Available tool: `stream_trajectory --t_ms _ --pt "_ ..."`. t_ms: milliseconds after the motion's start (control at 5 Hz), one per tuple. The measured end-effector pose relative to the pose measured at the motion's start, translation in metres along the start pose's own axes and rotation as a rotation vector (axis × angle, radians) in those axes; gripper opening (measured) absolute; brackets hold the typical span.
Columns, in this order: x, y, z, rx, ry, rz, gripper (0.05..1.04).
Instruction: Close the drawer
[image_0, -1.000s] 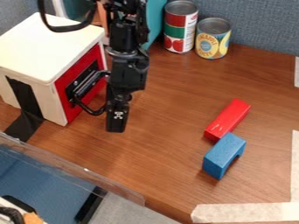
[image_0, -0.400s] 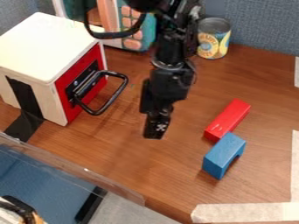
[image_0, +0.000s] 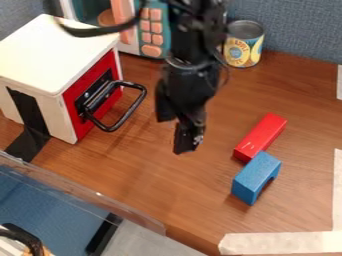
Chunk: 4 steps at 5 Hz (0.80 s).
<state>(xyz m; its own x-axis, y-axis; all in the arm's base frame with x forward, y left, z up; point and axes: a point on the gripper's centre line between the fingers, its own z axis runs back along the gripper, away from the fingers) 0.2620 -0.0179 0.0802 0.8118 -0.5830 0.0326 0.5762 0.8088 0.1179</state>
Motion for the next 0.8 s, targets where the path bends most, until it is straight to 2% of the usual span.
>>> stream_trajectory --t_ms 400,600,800 --pt "-0.016 -0.005 0.034 0.059 -0.190 0.316 1.000" --pt "-0.022 -0.011 0.044 0.033 -0.261 0.408 1.000" --pt "-0.027 -0.014 0.052 0.013 -0.264 0.470 1.000"
